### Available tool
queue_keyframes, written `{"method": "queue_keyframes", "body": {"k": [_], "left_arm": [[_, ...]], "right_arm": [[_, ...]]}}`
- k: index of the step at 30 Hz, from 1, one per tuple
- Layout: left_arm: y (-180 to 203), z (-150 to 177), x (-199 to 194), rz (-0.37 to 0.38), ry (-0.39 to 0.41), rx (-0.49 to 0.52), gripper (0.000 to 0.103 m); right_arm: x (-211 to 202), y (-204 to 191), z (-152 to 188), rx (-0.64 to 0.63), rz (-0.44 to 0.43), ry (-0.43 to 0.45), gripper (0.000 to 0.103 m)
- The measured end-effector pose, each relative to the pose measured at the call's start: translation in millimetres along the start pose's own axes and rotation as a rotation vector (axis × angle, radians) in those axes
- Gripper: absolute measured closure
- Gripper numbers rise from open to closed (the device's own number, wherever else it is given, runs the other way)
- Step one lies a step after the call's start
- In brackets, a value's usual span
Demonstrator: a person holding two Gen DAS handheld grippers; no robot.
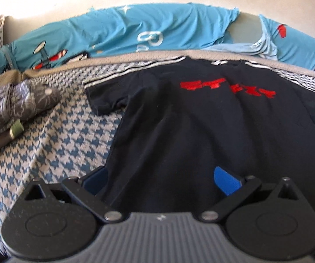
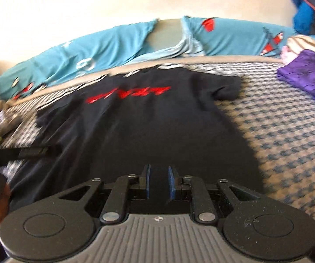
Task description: Fold clothes
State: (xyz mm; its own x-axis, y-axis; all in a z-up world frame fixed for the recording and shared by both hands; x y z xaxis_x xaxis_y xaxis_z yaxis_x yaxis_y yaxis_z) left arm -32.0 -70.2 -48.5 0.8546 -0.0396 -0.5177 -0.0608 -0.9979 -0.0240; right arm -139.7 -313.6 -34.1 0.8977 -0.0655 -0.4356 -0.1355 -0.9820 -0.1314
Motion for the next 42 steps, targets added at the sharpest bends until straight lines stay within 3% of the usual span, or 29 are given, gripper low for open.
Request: {"method": "queue_keyframes", "body": {"k": [6,17,25,36,40,42], "left_arm": [[-14,7,9,-0.036,-0.045,-0.038,0.000],[-22,9,10,-0.070,-0.039,-0.049,0.000],[-27,10,11,-0.093,-0.035,-0.058,0.000],[-26,11,13,-0.101,-0.025,-0.056,0.000],[-26,11,13,-0.102,-0.025,-0.056,0.000],[-27,11,13,-0.103,-0.024,-0.054,0.000]], "right_arm": [[30,27,-27,-0.003,0.028,0.018,0.086],[94,68,-55,0.012,-0.006,-0.065,0.085],[139,84,-59,0.019,-0.030,-0.114,0.081],[165,85,-56,-0.016,-0.051,-0.134,0.081],[166,89,-57,-0.028,-0.006,-0.125,0.102],[164,94,-60,-0.026,0.034,-0.108,0.102]]}}
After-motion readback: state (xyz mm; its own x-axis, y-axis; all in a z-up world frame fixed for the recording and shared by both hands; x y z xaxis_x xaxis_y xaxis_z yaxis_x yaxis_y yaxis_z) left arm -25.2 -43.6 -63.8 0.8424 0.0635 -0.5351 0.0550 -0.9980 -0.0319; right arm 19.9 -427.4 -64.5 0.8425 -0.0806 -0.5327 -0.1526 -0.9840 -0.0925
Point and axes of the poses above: each gripper's, at about its wrist camera, not at the fingertips, and x roughly the way its jaws point, y to its right, z to its underside, the point moved 1 cm from there along x, roughly the way its jaws point, and after that the axes turned 13 degrees about y, right-handed, at the moved point
